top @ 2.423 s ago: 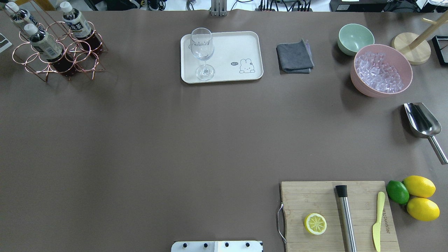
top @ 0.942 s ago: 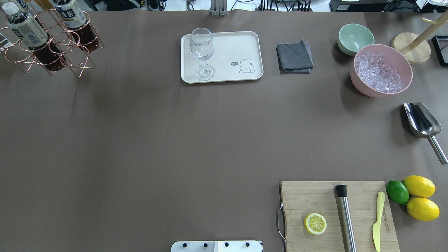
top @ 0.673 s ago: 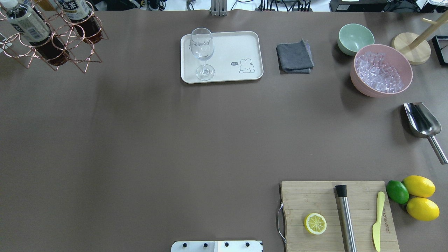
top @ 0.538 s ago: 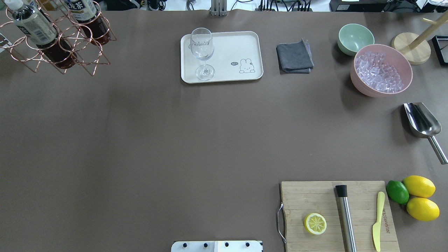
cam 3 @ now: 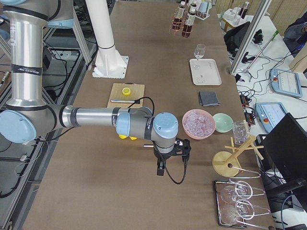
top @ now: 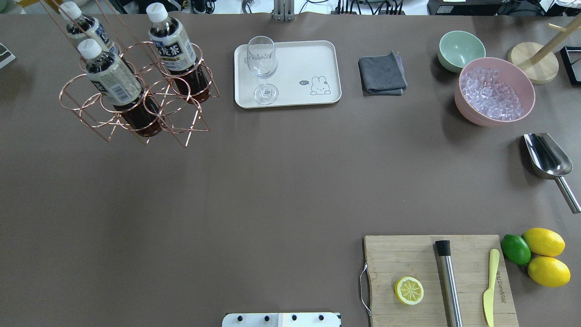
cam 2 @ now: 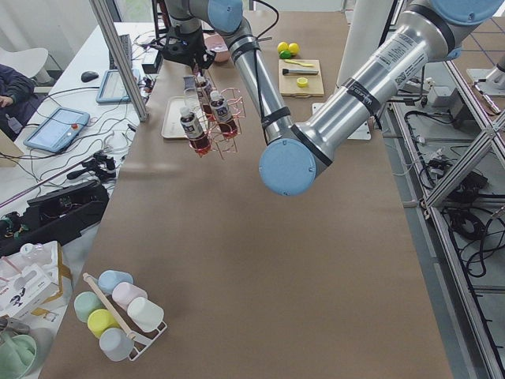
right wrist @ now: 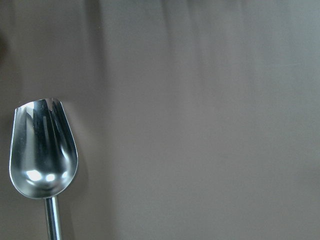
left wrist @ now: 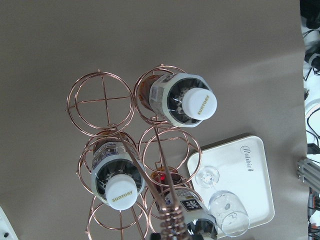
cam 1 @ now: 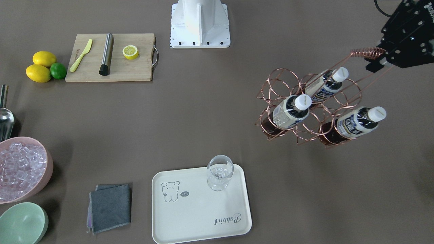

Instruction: Take tea from basket to plate

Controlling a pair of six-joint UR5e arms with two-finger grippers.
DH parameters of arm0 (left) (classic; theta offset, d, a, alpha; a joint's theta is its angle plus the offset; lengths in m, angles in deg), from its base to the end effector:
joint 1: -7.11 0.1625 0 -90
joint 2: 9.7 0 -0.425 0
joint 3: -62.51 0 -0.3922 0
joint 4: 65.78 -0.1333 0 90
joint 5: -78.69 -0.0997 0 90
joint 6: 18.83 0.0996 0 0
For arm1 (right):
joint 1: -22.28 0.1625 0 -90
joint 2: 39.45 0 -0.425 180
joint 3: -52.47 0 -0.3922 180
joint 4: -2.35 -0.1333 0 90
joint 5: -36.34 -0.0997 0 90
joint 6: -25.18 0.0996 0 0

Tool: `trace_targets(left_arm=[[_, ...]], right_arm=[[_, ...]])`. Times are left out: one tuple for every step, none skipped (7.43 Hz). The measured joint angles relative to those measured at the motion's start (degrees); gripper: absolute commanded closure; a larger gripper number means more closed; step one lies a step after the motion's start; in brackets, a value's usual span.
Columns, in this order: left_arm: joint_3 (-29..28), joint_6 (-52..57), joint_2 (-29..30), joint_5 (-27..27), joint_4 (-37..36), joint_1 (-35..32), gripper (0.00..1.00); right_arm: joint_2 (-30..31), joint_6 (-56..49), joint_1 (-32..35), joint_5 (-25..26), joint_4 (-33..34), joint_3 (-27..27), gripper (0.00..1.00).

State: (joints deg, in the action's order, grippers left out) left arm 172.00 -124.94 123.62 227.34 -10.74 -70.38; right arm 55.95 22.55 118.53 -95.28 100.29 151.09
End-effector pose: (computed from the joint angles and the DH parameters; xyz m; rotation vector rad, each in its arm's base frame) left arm 0.0792 -0.5798 0.1221 -0.6813 0.9553 -1.2108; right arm 0.1152 -0.4349 0.6460 -0.0223 -0.7301 0.0903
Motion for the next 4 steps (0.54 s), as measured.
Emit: trace_targets(left_arm=[[1.5, -5.8, -1.1, 0.1, 4.0, 1.7, 1.0], [2.7, -13.1, -2.5, 0.0, 9.3, 3.8, 1.0], [3.9, -19.4, -3.7, -0.4, 13.4, 6.0, 1.0], [5.4, -25.4, -4.2, -1.9, 15.8, 9.0, 1.0]], right_arm=[[0.0, 0.0, 0.0, 0.0, 0.0, 0.0, 0.0], [0.0, 0.0, 0.0, 0.0, 0.0, 0.0, 0.0], [0.0, 0.0, 0.0, 0.0, 0.0, 0.0, 0.0], [0.1, 0.0, 0.0, 0.0, 0.1, 0.0, 0.0]])
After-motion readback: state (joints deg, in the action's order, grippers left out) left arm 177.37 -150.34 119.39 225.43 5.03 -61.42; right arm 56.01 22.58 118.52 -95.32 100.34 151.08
